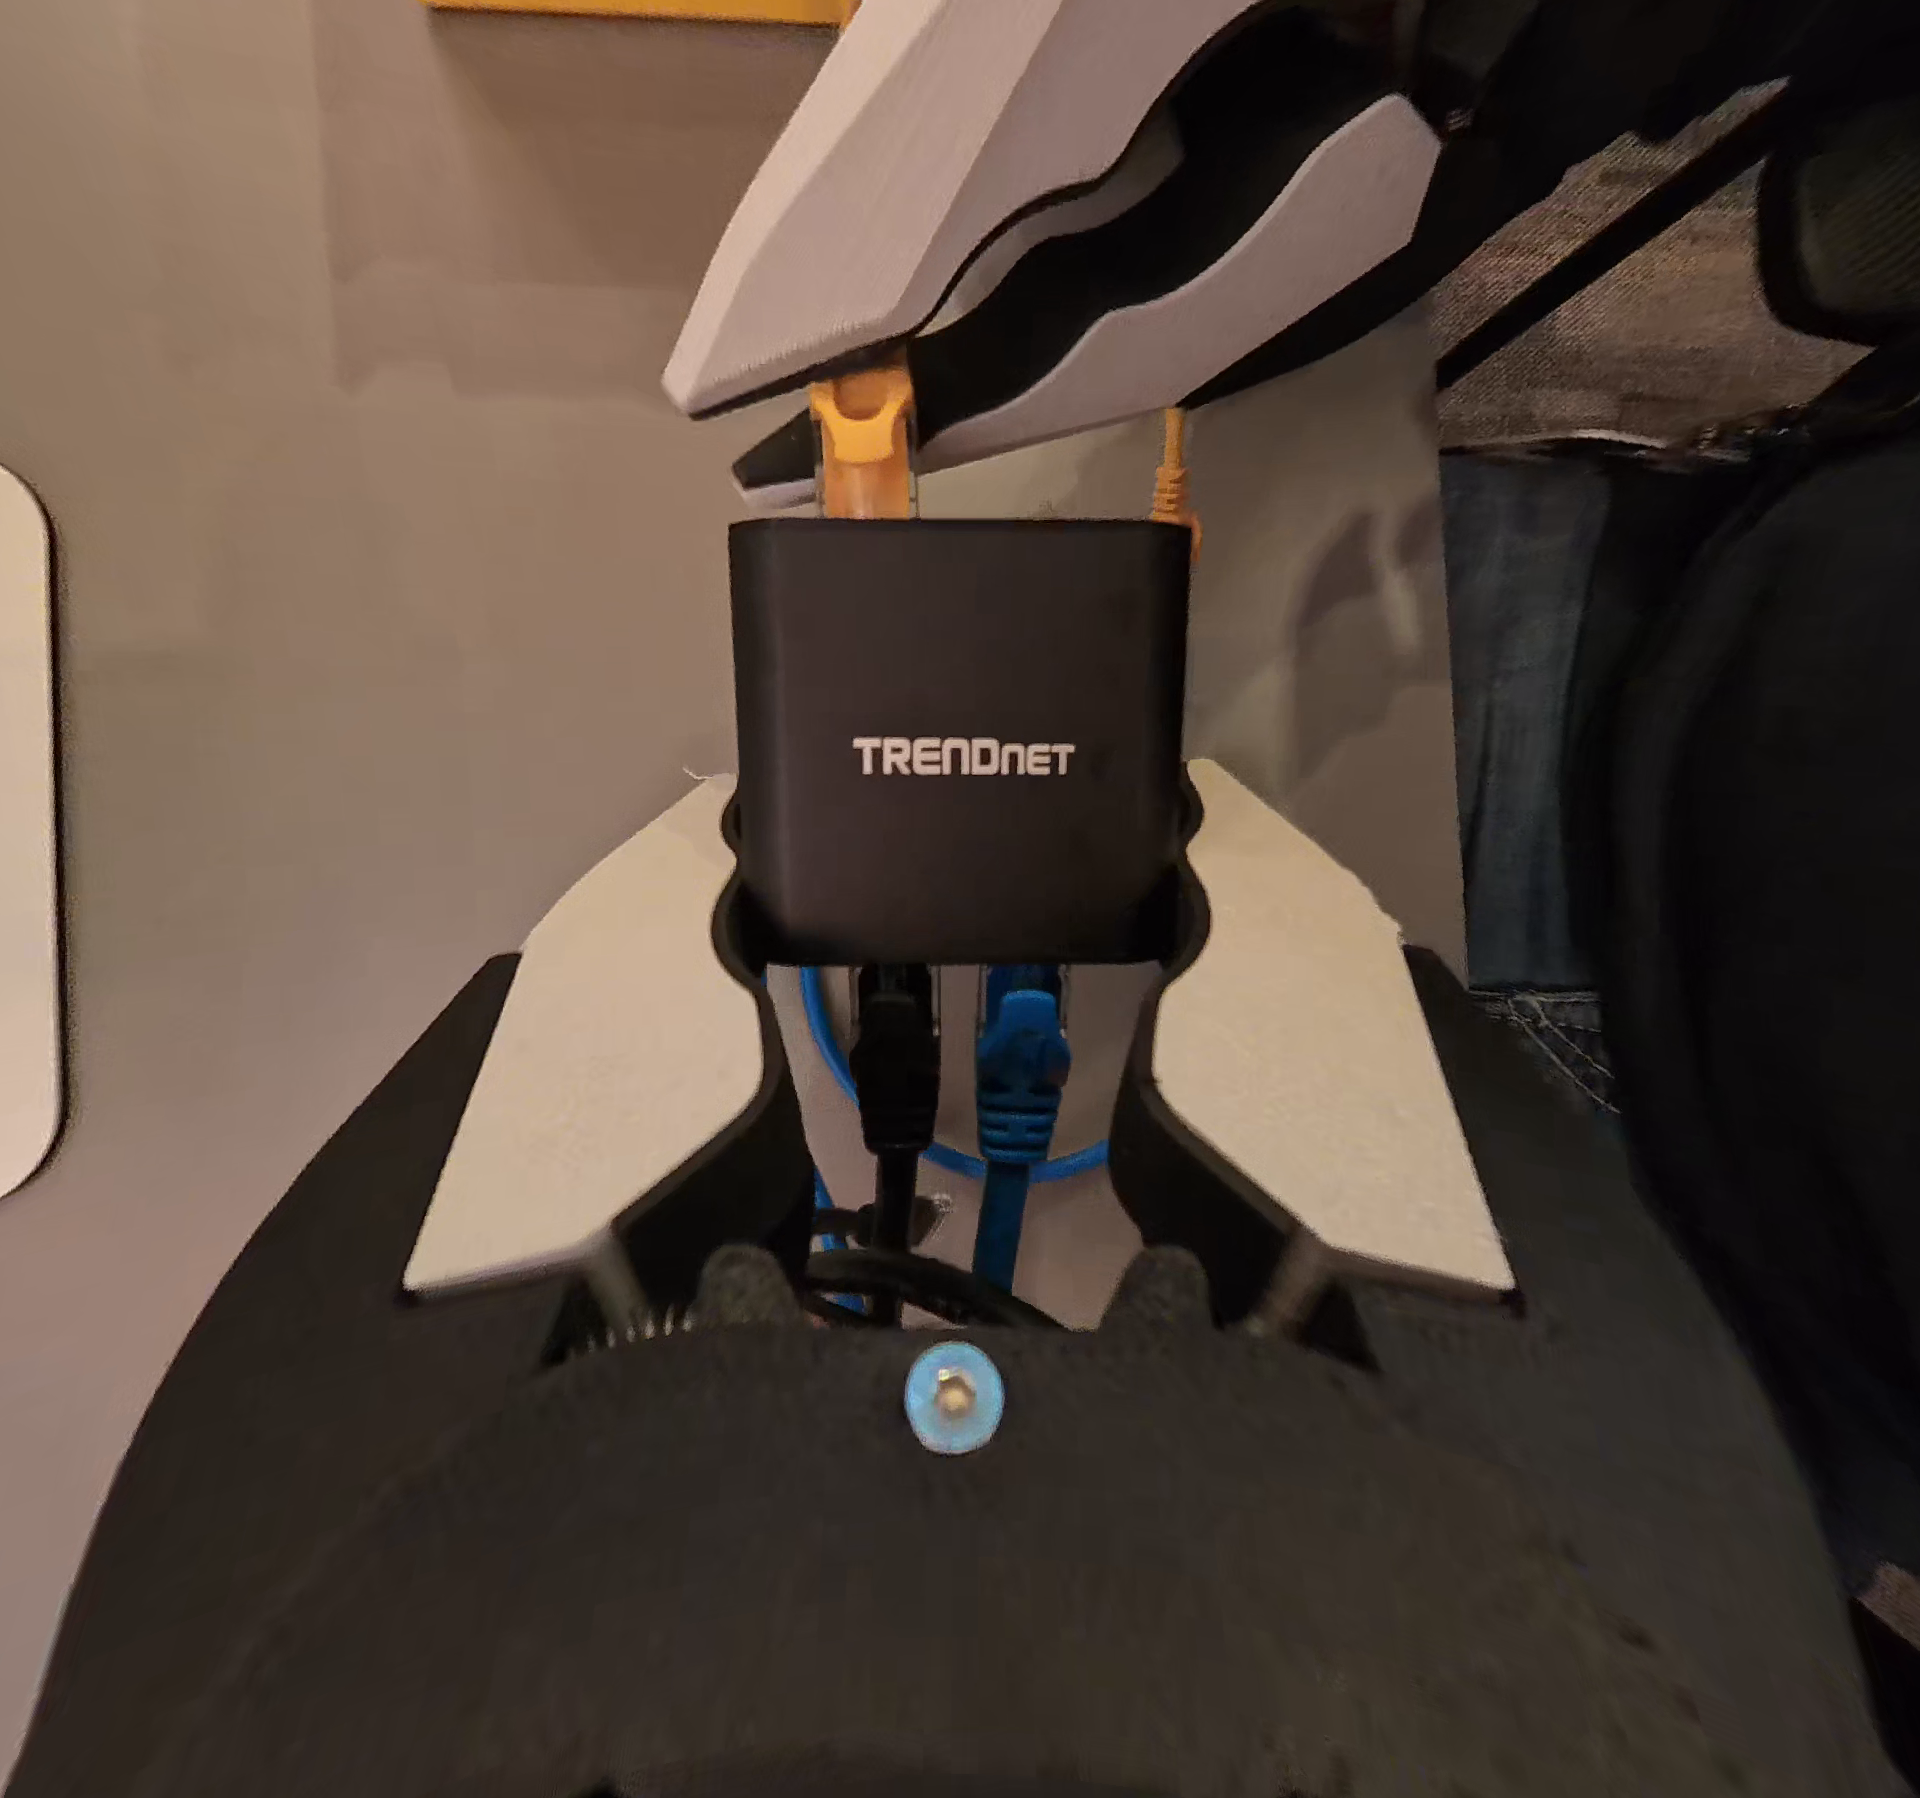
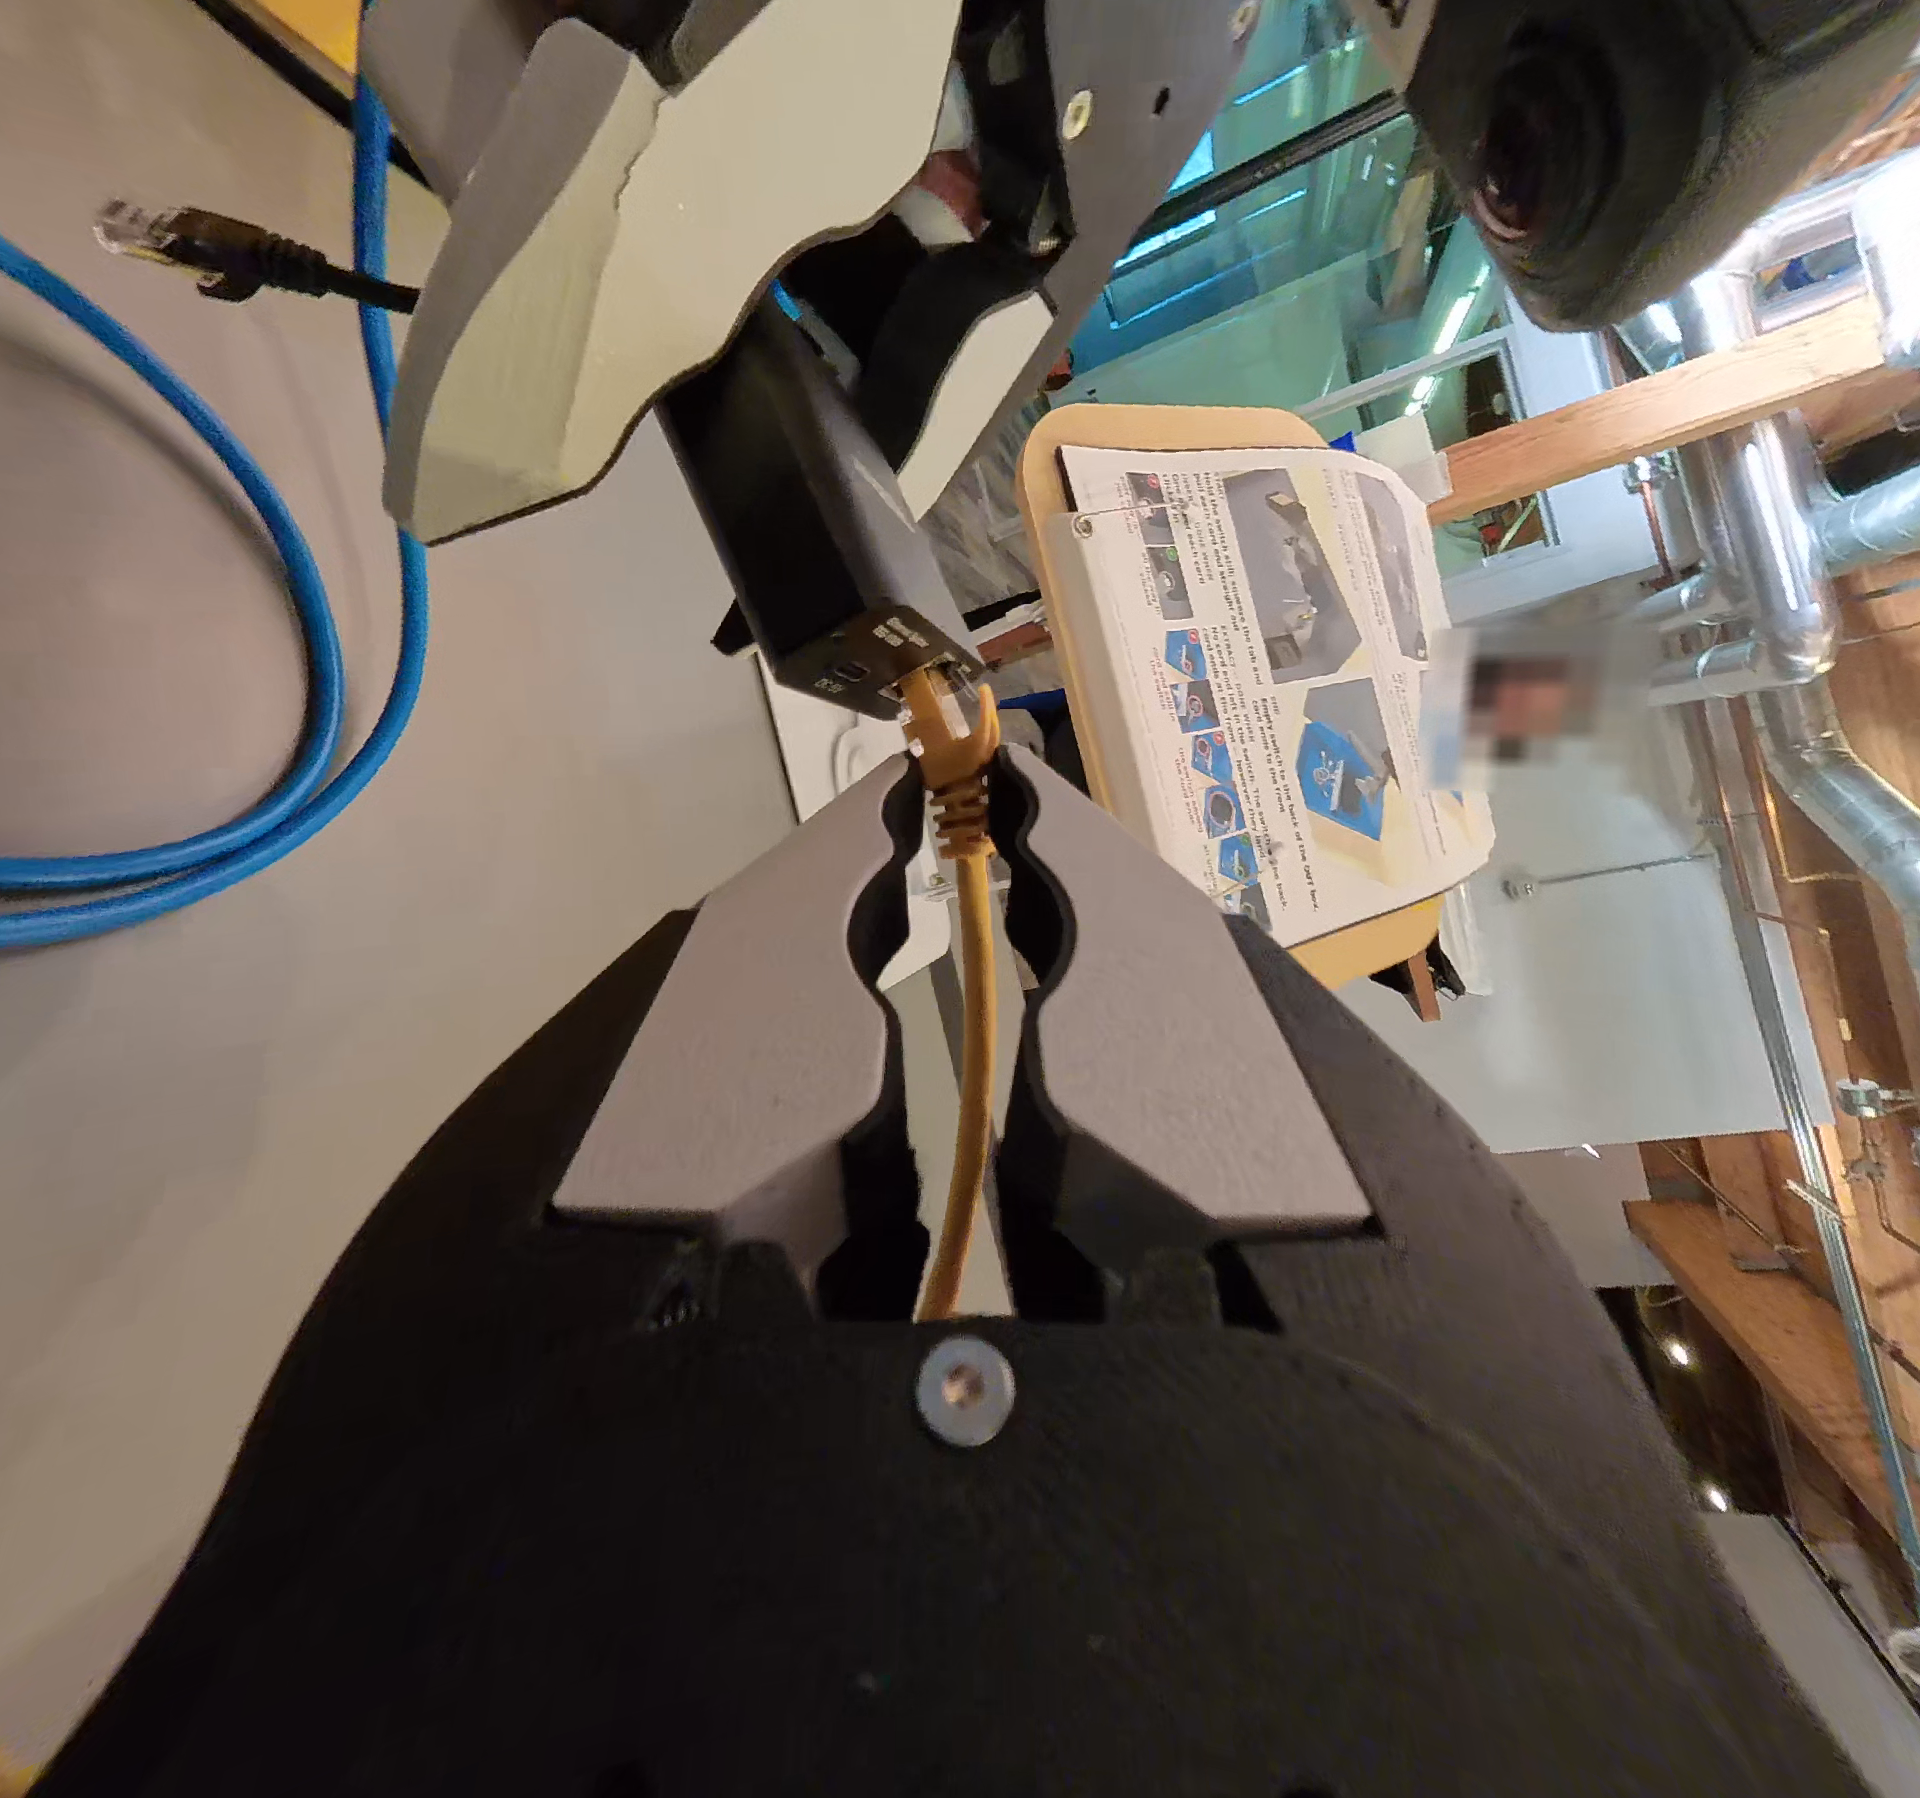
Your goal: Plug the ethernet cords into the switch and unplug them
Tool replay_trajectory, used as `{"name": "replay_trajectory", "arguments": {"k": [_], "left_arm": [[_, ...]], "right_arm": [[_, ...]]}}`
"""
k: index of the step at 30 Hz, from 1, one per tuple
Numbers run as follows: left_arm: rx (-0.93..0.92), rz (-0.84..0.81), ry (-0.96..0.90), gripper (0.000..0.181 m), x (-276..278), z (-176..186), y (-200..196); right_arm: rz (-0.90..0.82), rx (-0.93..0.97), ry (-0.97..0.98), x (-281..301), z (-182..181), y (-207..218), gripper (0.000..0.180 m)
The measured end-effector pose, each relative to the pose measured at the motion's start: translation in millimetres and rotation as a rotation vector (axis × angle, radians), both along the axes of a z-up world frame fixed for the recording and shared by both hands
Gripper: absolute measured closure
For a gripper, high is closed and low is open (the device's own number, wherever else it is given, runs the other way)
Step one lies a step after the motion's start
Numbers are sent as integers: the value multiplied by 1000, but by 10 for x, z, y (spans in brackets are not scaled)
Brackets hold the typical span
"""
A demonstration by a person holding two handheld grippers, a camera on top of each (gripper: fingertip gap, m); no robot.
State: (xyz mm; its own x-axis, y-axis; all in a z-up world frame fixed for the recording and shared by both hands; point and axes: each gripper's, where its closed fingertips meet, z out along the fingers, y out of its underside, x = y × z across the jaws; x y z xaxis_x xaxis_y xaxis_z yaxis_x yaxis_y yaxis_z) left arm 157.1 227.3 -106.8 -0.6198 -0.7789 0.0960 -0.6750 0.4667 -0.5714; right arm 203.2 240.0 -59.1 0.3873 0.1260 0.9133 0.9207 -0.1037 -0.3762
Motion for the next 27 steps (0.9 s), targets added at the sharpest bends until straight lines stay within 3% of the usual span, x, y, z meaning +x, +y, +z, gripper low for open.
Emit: {"name": "replay_trajectory", "arguments": {"k": [4, 8, 19, 27], "left_arm": [[31, 21, 46, 107, -22, -54, 18], [-9, 65, 83, 107, -28, -22, 49], [-2, 33, 205, 107, -118, -12, -40], [-31, 26, 249, 107, -153, 19, -73]], "right_arm": [[37, -73, -4, -26, -47, -25, 166], [55, -77, -66, -33, 15, -66, 147], [154, -160, -338, -137, -12, -26, 166], [189, -176, -400, -172, -27, -37, 168]]}}
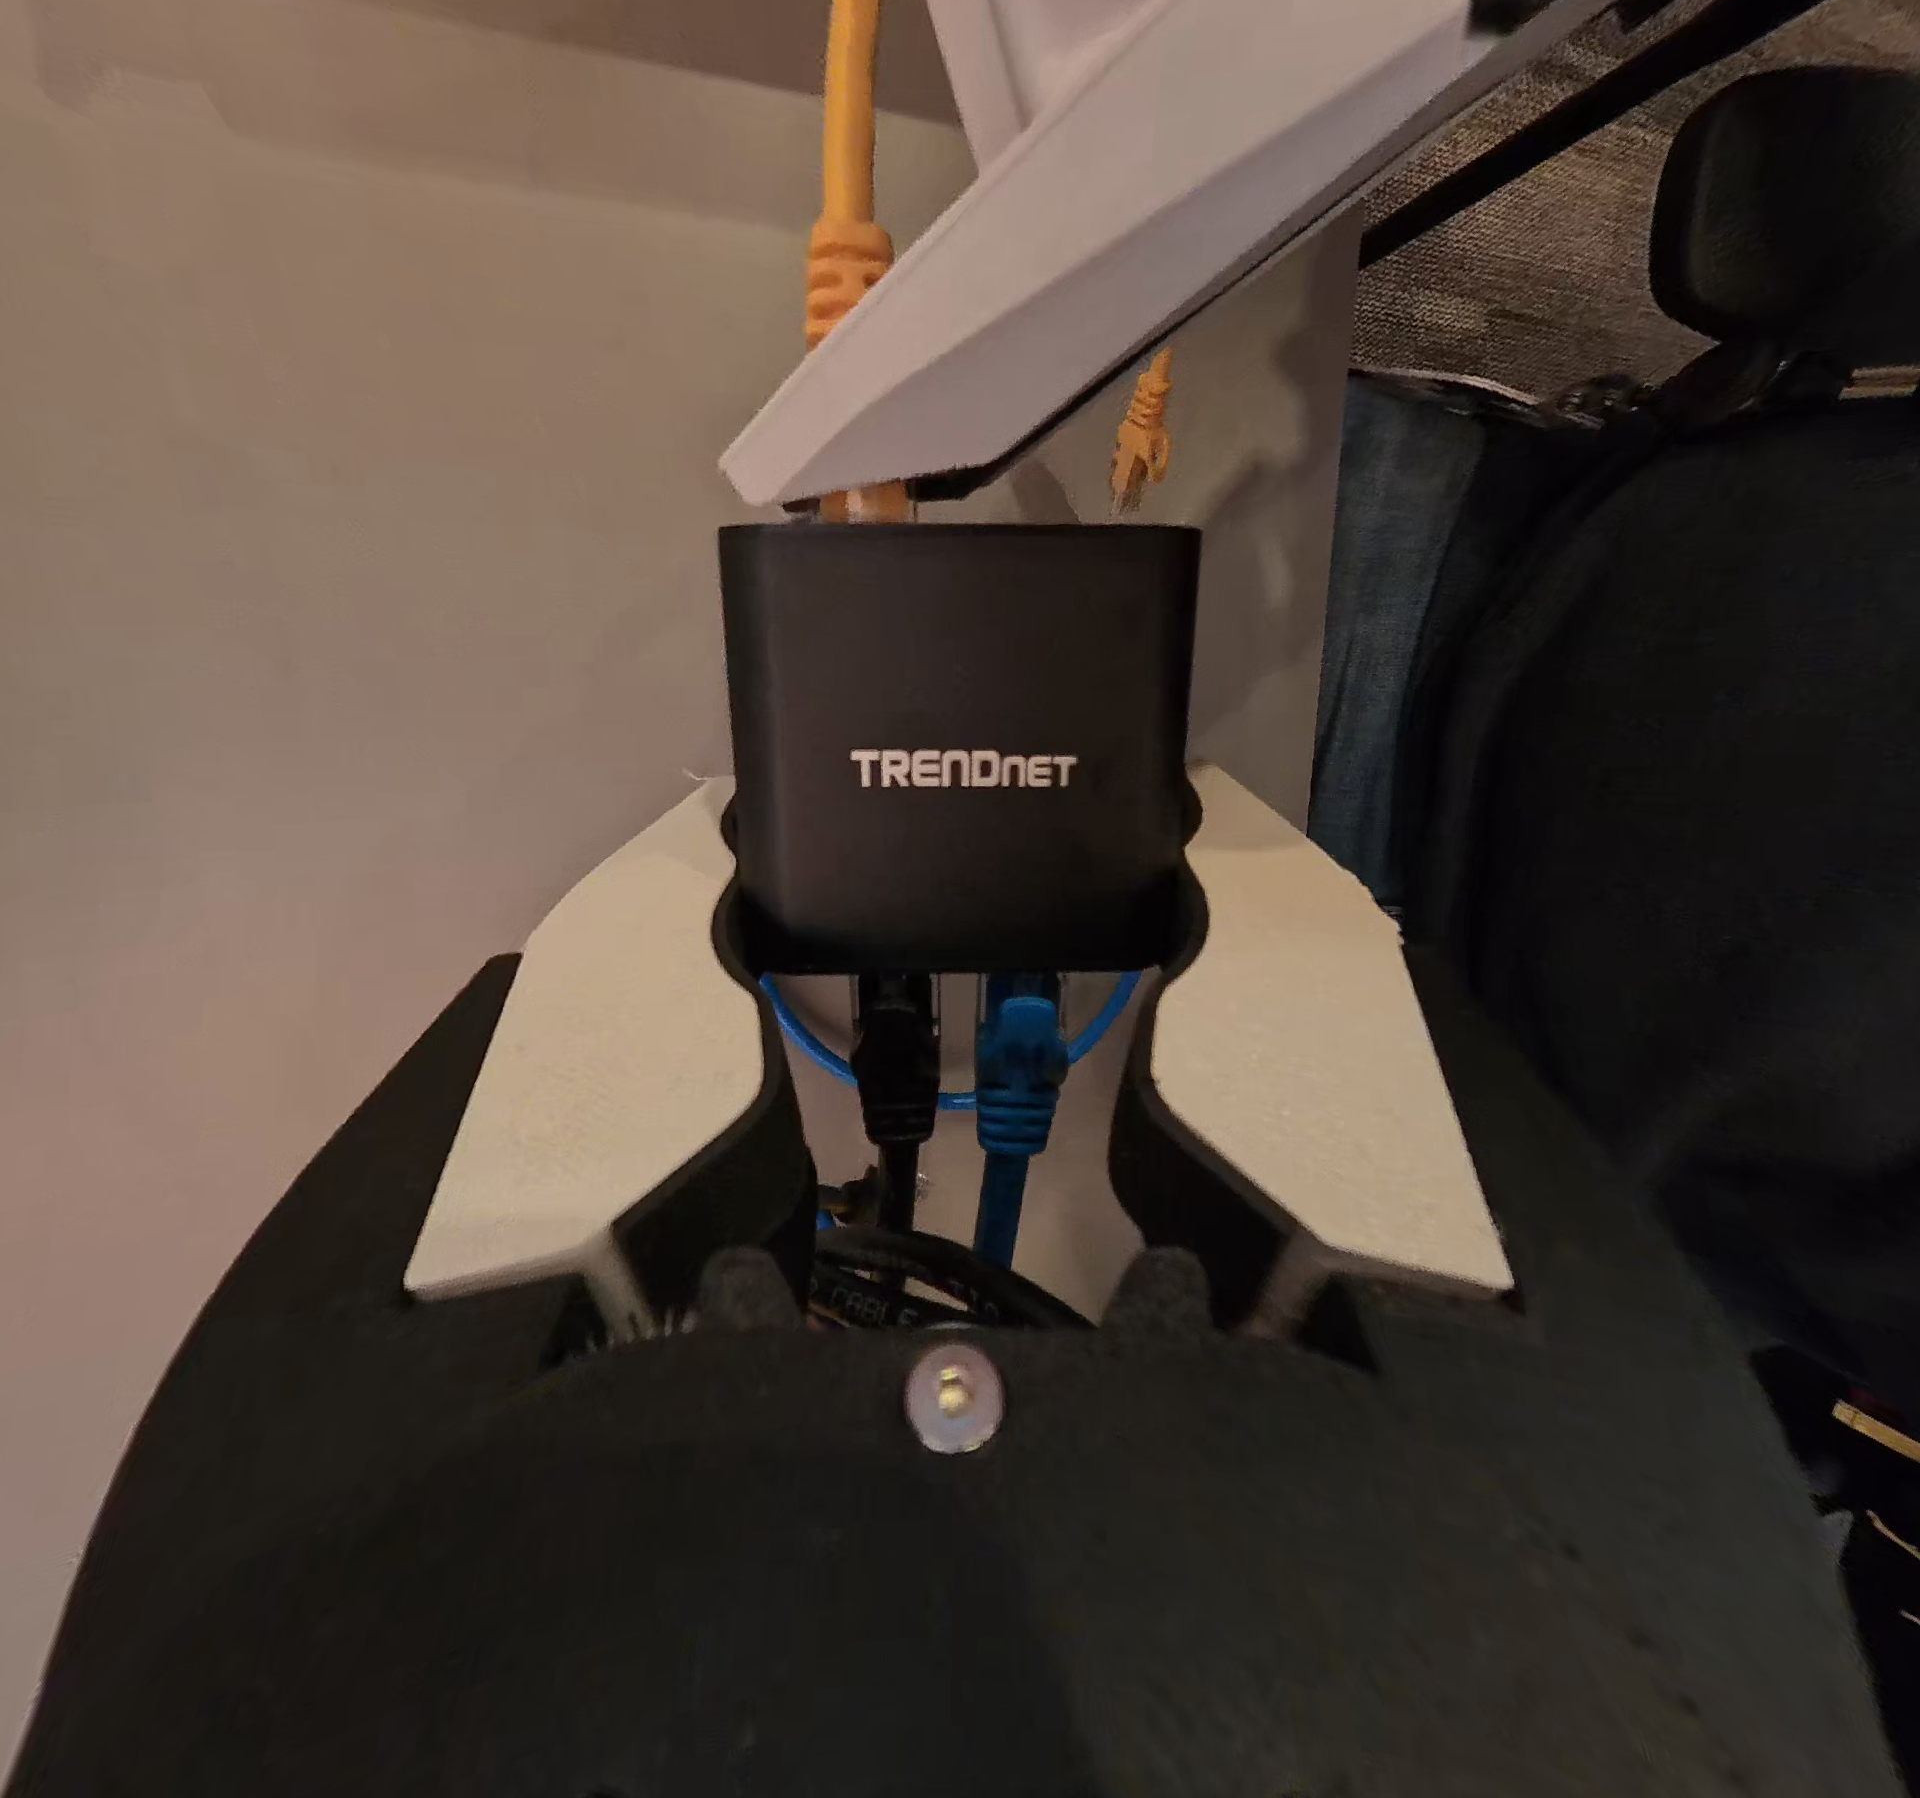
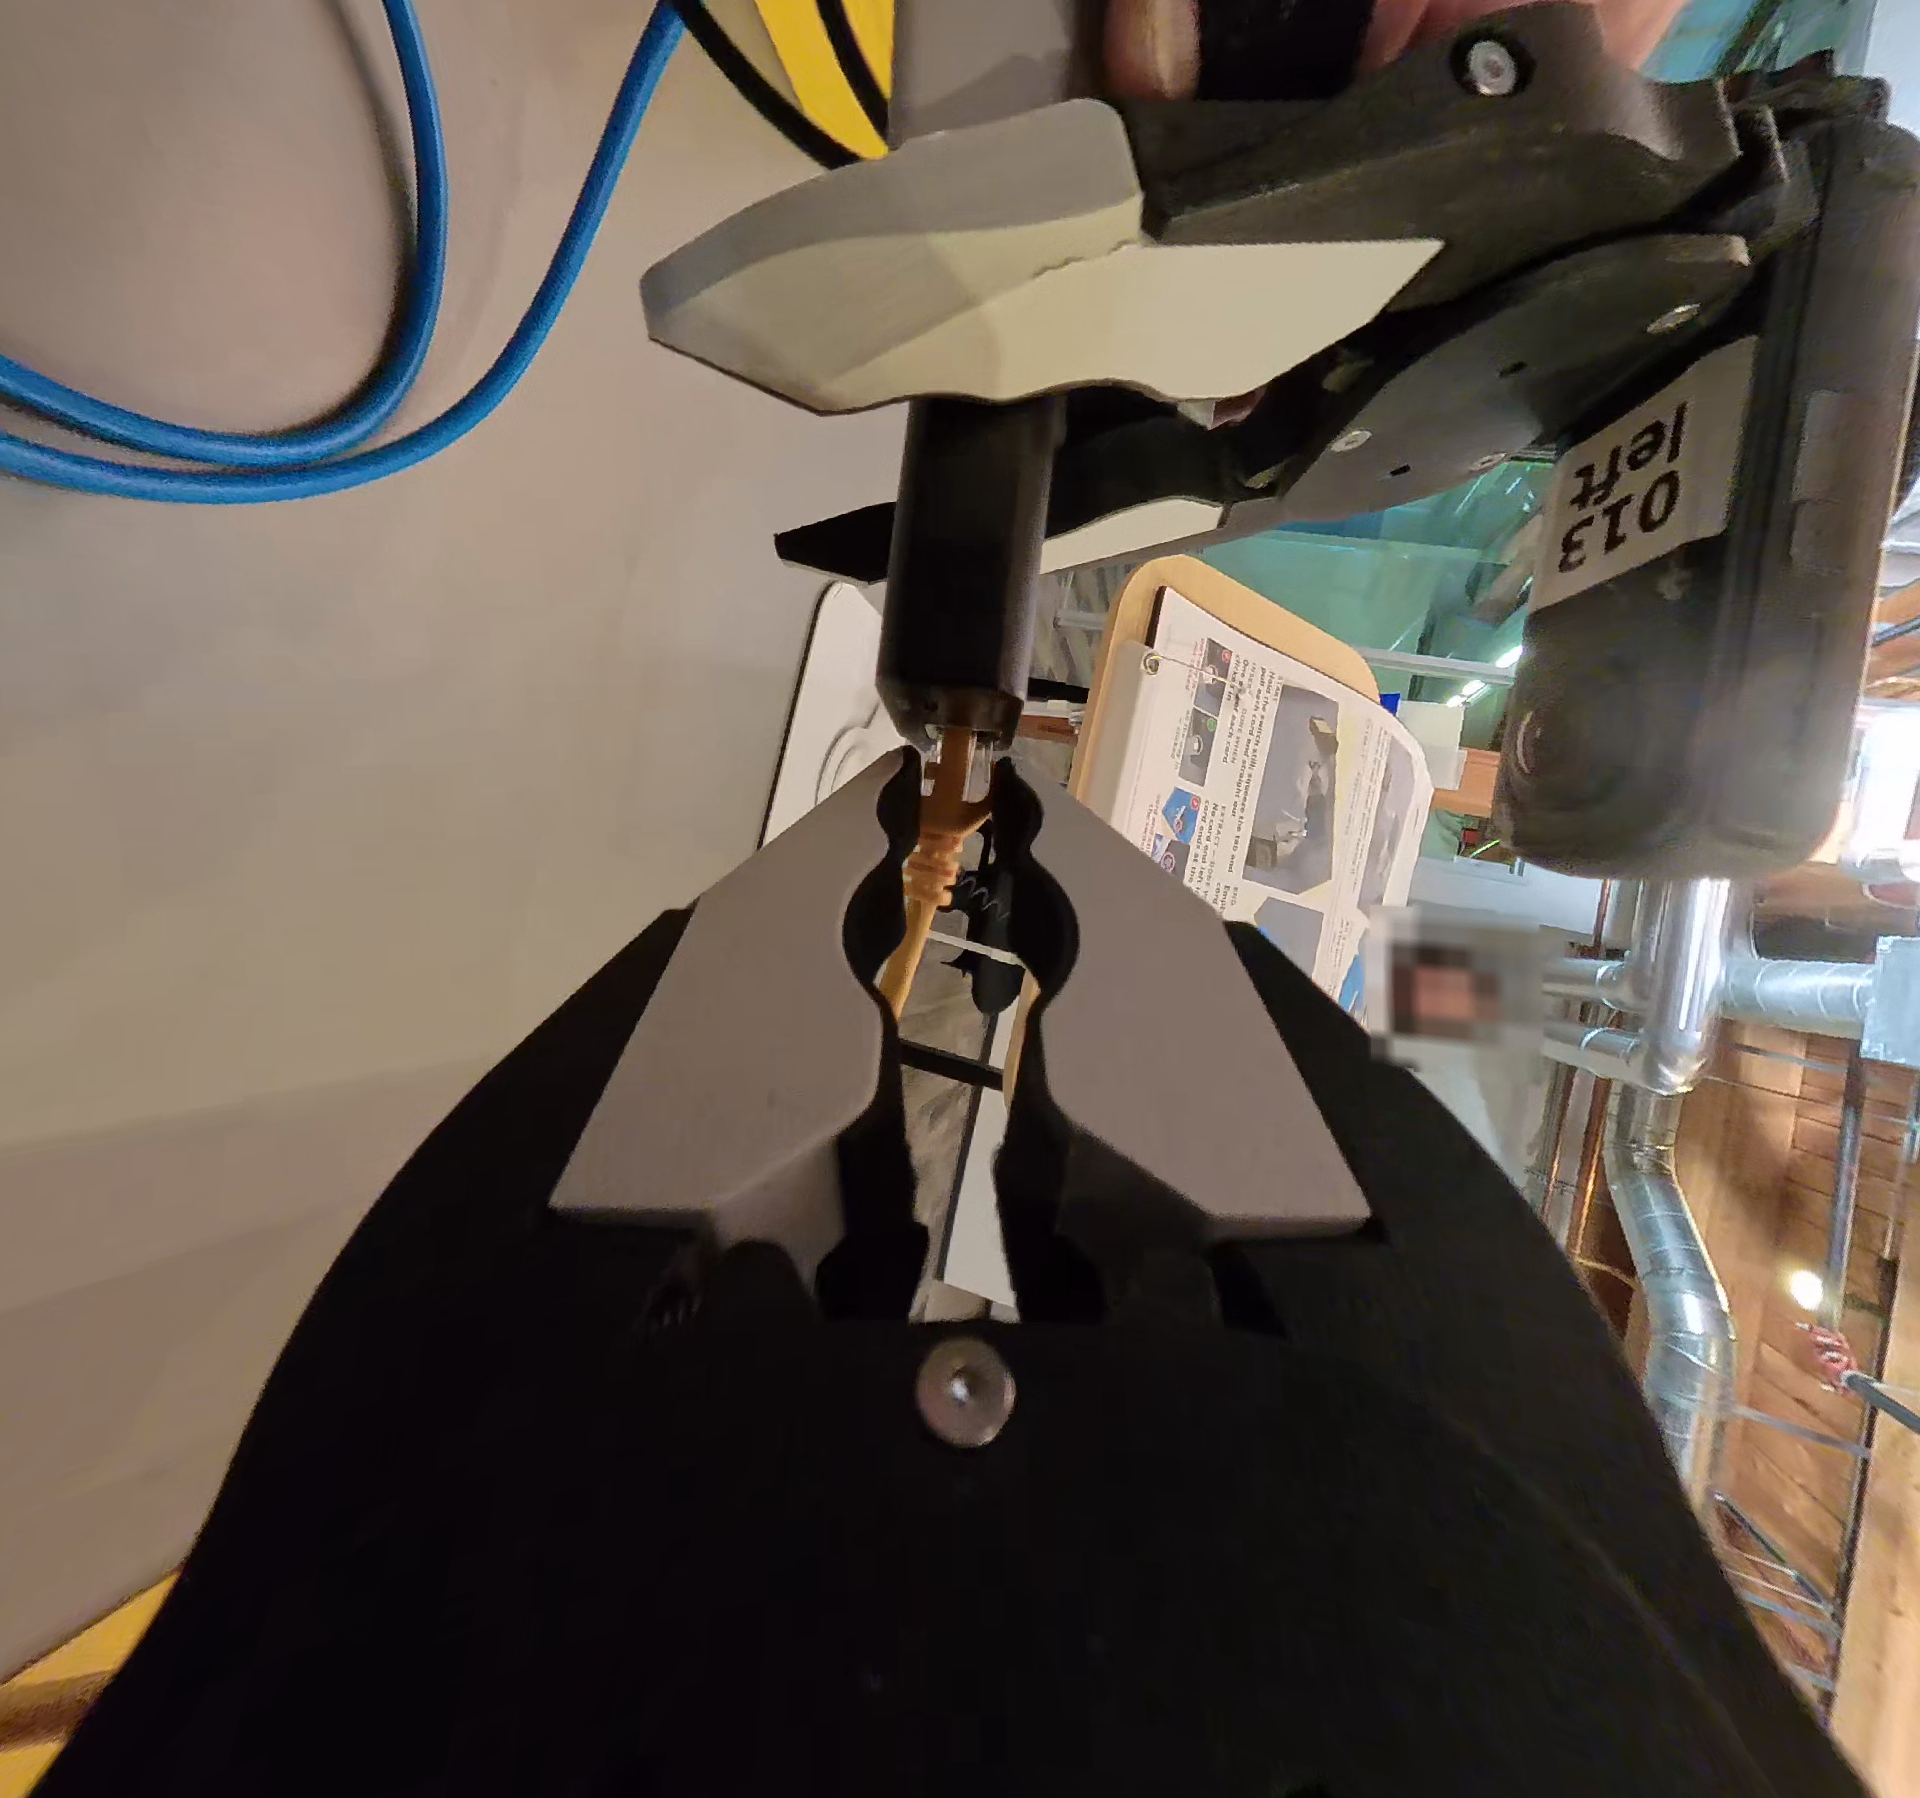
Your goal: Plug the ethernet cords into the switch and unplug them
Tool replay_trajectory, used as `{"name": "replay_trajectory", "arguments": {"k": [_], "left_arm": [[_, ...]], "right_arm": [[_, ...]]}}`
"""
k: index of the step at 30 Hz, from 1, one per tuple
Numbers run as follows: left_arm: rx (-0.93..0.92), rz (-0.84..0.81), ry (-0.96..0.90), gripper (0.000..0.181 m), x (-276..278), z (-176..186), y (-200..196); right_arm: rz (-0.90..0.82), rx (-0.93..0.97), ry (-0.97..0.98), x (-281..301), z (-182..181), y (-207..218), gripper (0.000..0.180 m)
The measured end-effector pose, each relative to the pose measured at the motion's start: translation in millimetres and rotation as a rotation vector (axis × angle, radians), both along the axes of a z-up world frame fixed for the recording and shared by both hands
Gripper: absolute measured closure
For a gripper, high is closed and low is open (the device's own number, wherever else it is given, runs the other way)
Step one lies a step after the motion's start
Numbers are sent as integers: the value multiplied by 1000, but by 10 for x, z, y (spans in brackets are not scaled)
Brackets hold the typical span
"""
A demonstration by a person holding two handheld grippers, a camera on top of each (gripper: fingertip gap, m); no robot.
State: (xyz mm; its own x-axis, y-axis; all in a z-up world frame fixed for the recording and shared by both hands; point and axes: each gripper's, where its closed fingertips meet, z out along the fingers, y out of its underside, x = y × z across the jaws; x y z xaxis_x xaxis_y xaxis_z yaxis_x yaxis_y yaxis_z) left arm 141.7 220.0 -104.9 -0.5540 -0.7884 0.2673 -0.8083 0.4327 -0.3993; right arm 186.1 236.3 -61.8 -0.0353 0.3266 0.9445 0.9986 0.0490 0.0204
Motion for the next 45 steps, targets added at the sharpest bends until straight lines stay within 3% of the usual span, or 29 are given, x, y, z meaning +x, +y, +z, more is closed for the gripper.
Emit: {"name": "replay_trajectory", "arguments": {"k": [6, 13, 17, 45], "left_arm": [[-12, -9, -137, 107, 112, 126, -31], [-42, -8, -288, 107, 188, 349, -120], [50, -53, -207, 110, 132, 153, -128], [77, -71, -24, 113, 106, 186, -86]], "right_arm": [[-20, 46, 91, 30, 162, -34, 169], [-13, 35, 143, -41, 51, -79, 170], [-15, 49, 160, -74, 68, -69, 169], [30, -3, 51, -33, 75, -77, 167]]}}
